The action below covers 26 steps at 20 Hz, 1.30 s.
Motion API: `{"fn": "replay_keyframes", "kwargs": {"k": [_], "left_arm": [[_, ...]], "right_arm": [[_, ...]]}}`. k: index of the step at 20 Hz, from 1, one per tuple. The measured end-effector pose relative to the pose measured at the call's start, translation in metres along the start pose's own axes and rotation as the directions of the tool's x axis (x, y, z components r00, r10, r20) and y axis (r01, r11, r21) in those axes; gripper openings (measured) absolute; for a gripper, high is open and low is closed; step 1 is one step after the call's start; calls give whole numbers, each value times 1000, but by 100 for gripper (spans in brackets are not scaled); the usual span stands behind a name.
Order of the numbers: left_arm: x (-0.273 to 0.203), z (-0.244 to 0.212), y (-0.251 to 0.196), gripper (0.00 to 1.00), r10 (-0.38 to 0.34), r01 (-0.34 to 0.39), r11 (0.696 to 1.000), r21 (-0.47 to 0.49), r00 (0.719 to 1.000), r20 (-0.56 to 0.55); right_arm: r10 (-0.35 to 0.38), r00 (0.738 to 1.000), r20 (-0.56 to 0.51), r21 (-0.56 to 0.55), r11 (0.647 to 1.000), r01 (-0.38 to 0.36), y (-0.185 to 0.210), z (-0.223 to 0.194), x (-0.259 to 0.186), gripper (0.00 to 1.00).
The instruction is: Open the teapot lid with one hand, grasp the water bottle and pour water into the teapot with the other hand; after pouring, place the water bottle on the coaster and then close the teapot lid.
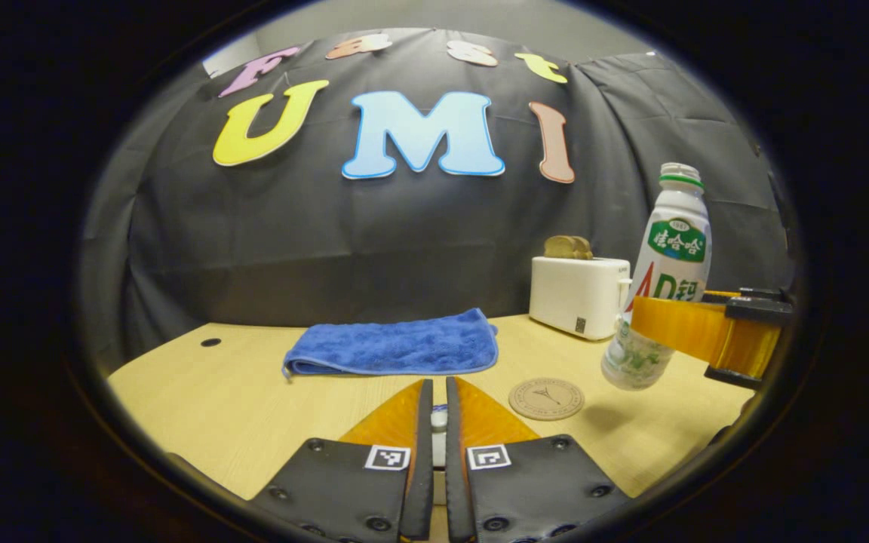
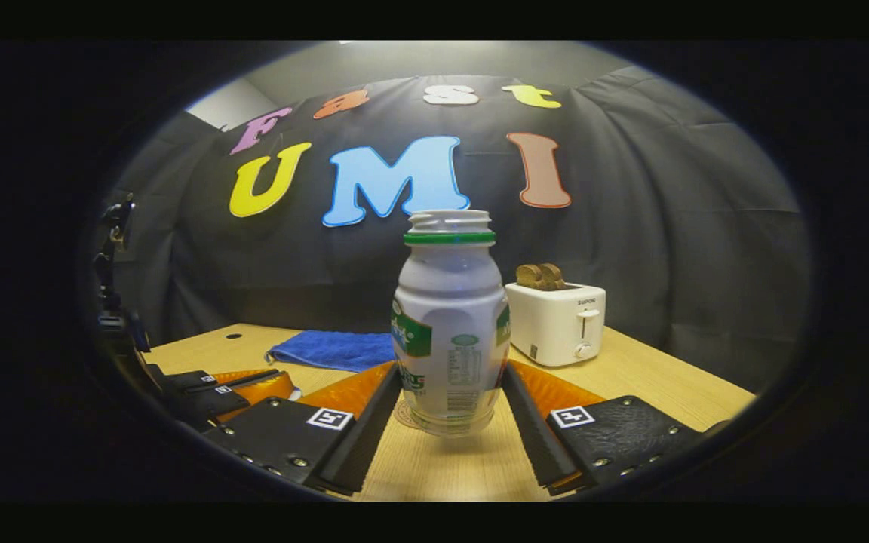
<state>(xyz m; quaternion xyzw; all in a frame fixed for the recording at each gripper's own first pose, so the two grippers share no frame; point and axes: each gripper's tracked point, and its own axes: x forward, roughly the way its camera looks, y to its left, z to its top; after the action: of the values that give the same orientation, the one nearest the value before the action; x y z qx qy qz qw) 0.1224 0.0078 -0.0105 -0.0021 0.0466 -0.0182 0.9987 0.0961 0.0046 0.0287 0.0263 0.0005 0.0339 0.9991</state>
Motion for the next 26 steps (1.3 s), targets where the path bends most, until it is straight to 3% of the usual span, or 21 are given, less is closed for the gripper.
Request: {"fn": "replay_keyframes", "kwargs": {"k": [2, 4, 6, 13, 17, 26], "left_arm": [[-1, 1, 1, 19, 1, -1, 1000, -5, 1000, 3], [-1, 1, 1, 16, 2, -2, 1000, -7, 1000, 3], [0, -3, 0, 22, -5, 5, 1000, -9, 1000, -6], [-4, 0, -1, 24, -12, 12, 1000, -12, 1000, -1], [-16, 22, 16, 21, 26, -25, 999, -27, 998, 64], [-37, 38, 78, 24, 157, -148, 984, -98, 983, 99]], "right_arm": [[1, 1000, -4, -2, 1000, -1, 0, -1, 1, 80], [3, 1000, -11, -4, 1000, -3, 0, -3, 1, 80], [5, 1000, -17, -8, 1000, -5, 0, -5, 2, 80], [9, 999, -31, -20, 1000, -10, 3, -11, 5, 81], [16, 999, -39, -18, 1000, -17, 5, -13, 8, 81], [16, 998, -62, -99, 995, -22, 17, -8, 37, 80]]}}
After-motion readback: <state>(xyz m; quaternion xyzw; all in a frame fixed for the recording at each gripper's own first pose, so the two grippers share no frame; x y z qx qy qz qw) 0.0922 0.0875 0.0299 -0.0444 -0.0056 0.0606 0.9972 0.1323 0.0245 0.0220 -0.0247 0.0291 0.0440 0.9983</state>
